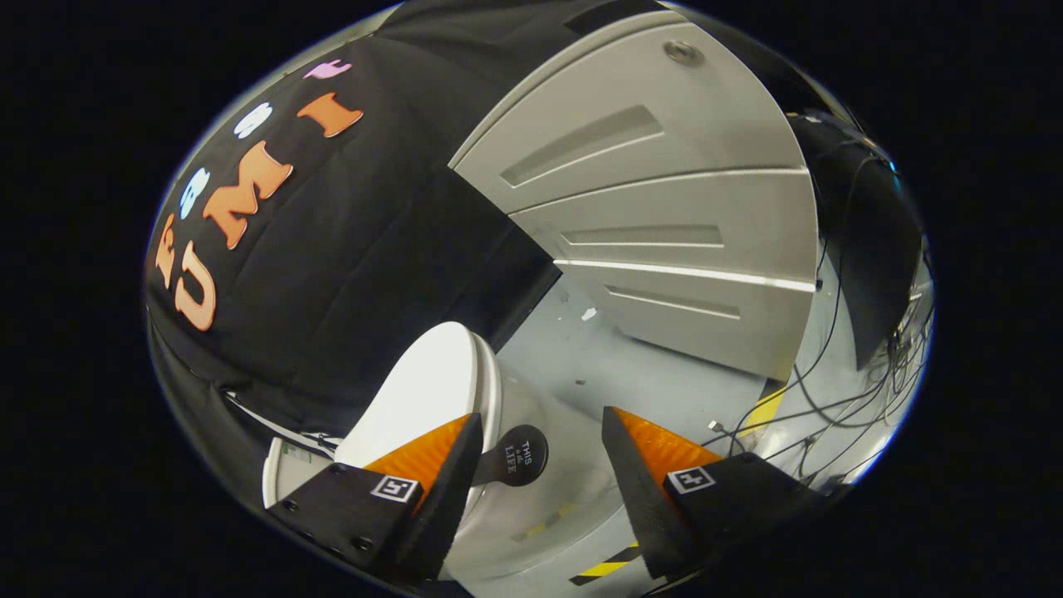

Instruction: Open the toilet lid.

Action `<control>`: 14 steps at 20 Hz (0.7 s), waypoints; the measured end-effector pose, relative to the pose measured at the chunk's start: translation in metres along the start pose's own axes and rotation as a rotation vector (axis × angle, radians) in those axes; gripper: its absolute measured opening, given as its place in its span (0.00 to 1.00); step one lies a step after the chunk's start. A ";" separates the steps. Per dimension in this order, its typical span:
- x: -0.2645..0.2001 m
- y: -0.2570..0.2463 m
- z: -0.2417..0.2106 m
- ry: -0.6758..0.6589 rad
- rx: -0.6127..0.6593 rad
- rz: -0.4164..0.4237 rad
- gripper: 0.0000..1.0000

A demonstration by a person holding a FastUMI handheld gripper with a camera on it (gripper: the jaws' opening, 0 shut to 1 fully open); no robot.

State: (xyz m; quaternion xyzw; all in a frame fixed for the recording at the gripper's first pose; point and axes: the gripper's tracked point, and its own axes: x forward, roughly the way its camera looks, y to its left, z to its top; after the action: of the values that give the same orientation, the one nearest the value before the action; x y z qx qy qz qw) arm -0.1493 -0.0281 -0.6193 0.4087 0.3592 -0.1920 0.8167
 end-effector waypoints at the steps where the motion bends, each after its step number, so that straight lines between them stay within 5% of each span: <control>1: 0.002 -0.002 -0.003 0.011 0.031 0.009 0.87; 7: 0.012 0.008 -0.011 0.061 0.280 0.133 0.65; 8: 0.013 0.009 -0.012 0.073 0.310 0.148 0.49; 10: 0.014 0.011 -0.013 0.101 0.355 0.187 0.49; 14: 0.009 0.008 -0.007 0.137 0.415 0.197 0.22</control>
State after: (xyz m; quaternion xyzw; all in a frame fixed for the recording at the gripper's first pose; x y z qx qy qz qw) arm -0.1418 -0.0177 -0.6243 0.6130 0.3250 -0.1531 0.7037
